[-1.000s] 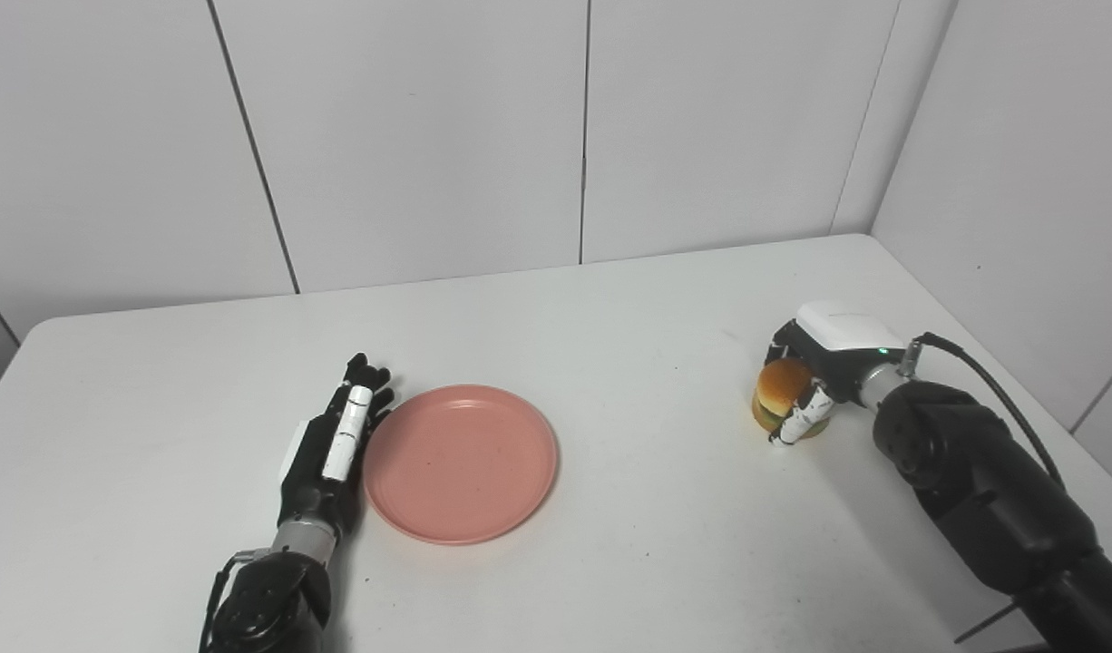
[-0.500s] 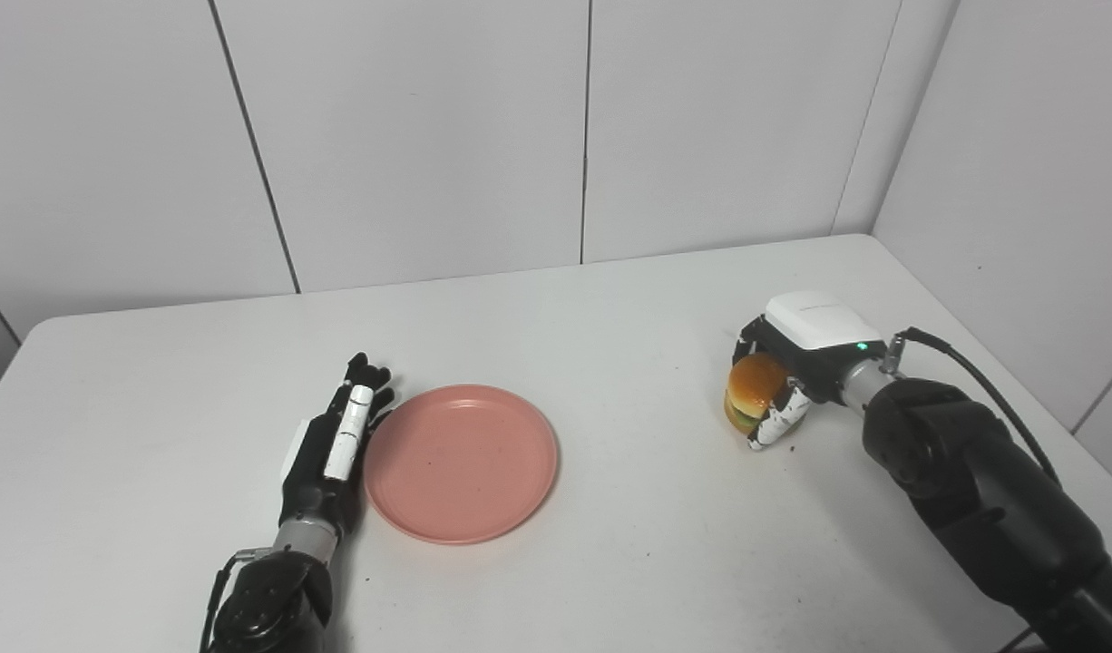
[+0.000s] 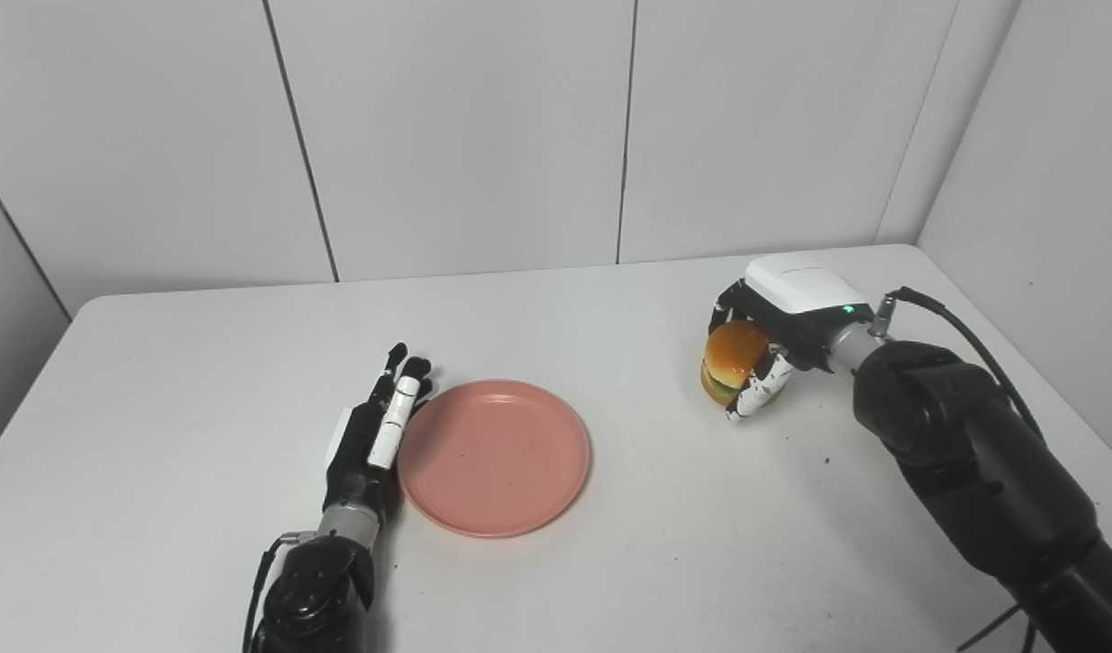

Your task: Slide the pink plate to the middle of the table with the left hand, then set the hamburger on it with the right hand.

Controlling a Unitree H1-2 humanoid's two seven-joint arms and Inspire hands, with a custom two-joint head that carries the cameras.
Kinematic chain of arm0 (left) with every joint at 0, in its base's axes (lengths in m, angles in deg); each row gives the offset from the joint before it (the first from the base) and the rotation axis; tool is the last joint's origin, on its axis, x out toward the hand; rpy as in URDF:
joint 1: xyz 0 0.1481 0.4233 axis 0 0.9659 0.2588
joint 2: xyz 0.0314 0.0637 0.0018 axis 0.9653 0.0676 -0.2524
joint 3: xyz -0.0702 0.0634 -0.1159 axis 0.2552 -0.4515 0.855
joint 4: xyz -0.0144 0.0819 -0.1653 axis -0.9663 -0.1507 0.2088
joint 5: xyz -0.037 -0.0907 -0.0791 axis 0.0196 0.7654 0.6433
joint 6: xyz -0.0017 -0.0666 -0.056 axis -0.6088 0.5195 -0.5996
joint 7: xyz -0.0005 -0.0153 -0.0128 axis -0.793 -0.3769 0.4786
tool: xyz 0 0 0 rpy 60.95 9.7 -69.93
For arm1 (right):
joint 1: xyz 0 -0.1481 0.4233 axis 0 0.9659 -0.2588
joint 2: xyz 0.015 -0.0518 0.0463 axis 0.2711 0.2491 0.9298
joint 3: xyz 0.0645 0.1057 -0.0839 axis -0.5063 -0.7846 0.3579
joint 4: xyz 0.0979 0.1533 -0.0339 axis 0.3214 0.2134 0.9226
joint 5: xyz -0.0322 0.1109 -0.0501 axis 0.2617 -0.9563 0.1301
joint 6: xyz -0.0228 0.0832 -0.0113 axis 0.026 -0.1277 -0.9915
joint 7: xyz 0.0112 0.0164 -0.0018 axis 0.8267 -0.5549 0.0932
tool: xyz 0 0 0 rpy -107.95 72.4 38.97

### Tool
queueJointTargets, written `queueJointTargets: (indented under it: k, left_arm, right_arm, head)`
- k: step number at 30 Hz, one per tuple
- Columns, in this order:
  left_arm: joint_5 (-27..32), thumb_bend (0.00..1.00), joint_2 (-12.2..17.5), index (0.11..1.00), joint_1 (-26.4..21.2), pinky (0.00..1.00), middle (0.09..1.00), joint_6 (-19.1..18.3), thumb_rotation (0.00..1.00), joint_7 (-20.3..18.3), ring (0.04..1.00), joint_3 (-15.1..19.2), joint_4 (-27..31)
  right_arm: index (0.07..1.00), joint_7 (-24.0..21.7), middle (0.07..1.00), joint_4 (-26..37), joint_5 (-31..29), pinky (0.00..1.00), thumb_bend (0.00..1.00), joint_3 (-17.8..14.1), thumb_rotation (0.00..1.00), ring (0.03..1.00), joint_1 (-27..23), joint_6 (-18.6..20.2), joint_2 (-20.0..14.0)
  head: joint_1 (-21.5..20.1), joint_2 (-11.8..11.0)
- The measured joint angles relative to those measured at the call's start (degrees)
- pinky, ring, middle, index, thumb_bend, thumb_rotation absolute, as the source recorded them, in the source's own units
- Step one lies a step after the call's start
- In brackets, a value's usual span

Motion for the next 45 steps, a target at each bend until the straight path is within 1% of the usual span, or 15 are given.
queueJointTargets:
  k: [1, 3, 5, 6, 9, 11, 18, 22, 26, 28, 29, 34, 36, 40, 45]
  left_arm:
    - [0.0, 0.75, -0.06, 0.962, 0.0, 0.94, 0.938, 0.13, 0.82, 0.0, 0.943, -0.01, -0.06]
    - [0.0, 0.74, -0.37, 0.961, 0.0, 0.95, 0.939, 0.22, 0.83, -0.02, 0.945, -0.16, -0.09]
    - [0.0, 0.74, -0.78, 0.959, 0.0, 0.96, 0.939, 0.36, 0.83, -0.02, 0.944, -0.19, -0.18]
    - [0.0, 0.75, -0.95, 0.958, 0.0, 0.96, 0.937, 0.55, 0.82, -0.02, 0.941, -0.25, -0.3]
    - [0.0, 0.76, -1.01, 0.958, -0.01, 0.96, 0.934, 1.3, 0.81, -0.02, 0.936, -0.29, -0.85]
    - [0.0, 0.77, -1.18, 0.955, -0.01, 0.96, 0.93, 2.02, 0.81, -0.01, 0.933, -0.29, -1.25]
    - [-0.04, 0.75, -1.66, 0.952, -0.09, 0.95, 0.923, 2.3, 0.8, 0.59, 0.924, -0.28, -1.53]
    - [-0.71, 0.72, -2.08, 0.946, -0.25, 0.92, 0.911, 2.82, 0.82, 1.32, 0.907, -0.32, -1.98]
    - [-1.58, 0.72, -2.34, 0.947, -0.34, 0.92, 0.914, 2.94, 0.82, 2.03, 0.913, -0.43, -2.13]
    - [-1.83, 0.72, -2.61, 0.943, -0.41, 0.91, 0.914, 3.1, 0.83, 2.24, 0.918, -0.44, -2.35]
    - [-1.93, 0.72, -2.7, 0.94, -0.46, 0.9, 0.912, 3.15, 0.83, 2.39, 0.918, -0.44, -2.46]
    - [-2.09, 0.74, -3.18, 0.946, -1.11, 0.91, 0.92, 3.29, 0.83, 3.22, 0.924, -0.53, -3.29]
    - [-2.09, 0.74, -3.45, 0.948, -1.24, 0.91, 0.925, 3.58, 0.82, 3.35, 0.931, -0.53, -3.66]
    - [-2.09, 0.77, -4.09, 0.942, -1.46, 0.93, 0.937, 4.51, 0.81, 3.53, 0.948, -0.49, -4.62]
    - [-2.09, 0.79, -4.76, 0.936, -1.7, 0.93, 0.941, 5.0, 0.81, 3.55, 0.949, -0.47, -5.14]
  right_arm:
    - [0.507, -0.38, 0.443, -0.02, 0.01, 0.26, 0.52, 0.55, 0.0, 0.349, -0.45, 0.0, 0.49]
    - [0.48, -0.93, 0.484, -0.16, 0.02, 0.31, 0.52, 1.56, 0.0, 0.416, -1.24, -0.01, 1.45]
    - [0.464, -1.38, 0.507, -0.25, 0.02, 0.33, 0.52, 2.27, 0.0, 0.447, -2.12, -0.11, 2.36]
    - [0.485, -1.58, 0.479, -0.29, 0.04, 0.31, 0.52, 2.68, 0.0, 0.412, -2.64, -0.25, 2.73]
    - [0.503, -2.12, 0.459, -0.7, 0.04, 0.3, 0.53, 3.71, 0.0, 0.394, -4.23, -0.86, 3.37]
    - [0.509, -2.23, 0.442, -0.98, 0.04, 0.27, 0.52, 4.13, 0.0, 0.358, -5.07, -1.48, 3.45]
    - [0.49, -3.79, 0.47, -1.22, 1.31, 0.28, 0.53, 5.66, 0.0, 0.369, -6.73, -1.49, 5.88]
    - [0.493, -3.92, 0.453, -1.79, 1.38, 0.23, 0.53, 5.7, 0.0, 0.315, -7.48, -1.59, 7.52]
    - [0.488, -4.13, 0.469, -2.45, 1.54, 0.26, 0.53, 6.25, 0.0, 0.359, -7.95, -1.71, 7.74]
    - [0.486, -4.17, 0.483, -2.94, 1.57, 0.32, 0.53, 6.73, 0.0, 0.418, -8.16, -1.83, 7.89]
    - [0.488, -4.17, 0.483, -3.46, 1.57, 0.33, 0.53, 7.03, 0.0, 0.426, -8.35, -2.04, 8.08]
    - [0.474, -4.12, 0.495, -6.23, 1.52, 0.34, 0.53, 8.31, 0.0, 0.427, -9.31, -3.38, 9.74]
    - [0.478, -4.06, 0.493, -6.54, 1.54, 0.34, 0.53, 8.68, 0.0, 0.432, -9.5, -3.93, 10.34]
    - [0.507, -3.59, 0.445, -8.65, 1.53, 0.29, 0.52, 9.72, 0.0, 0.371, -9.71, -5.74, 11.3]
    - [0.508, -3.55, 0.448, -11.57, 1.31, 0.3, 0.52, 10.06, 0.0, 0.382, -10.38, -7.13, 12.49]
  head:
    - [0.35, -0.09]
    - [0.44, -0.09]
    - [1.23, -0.09]
    - [1.49, -0.17]
    - [1.85, -0.26]
    - [2.37, -0.35]
    - [3.69, -0.7]
    - [4.92, -0.88]
    - [5.89, -0.88]
    - [7.29, -0.88]
    - [7.64, -0.88]
    - [10.28, -1.05]
    - [10.37, -1.14]
    - [11.69, -1.23]
    - [12.22, -1.23]
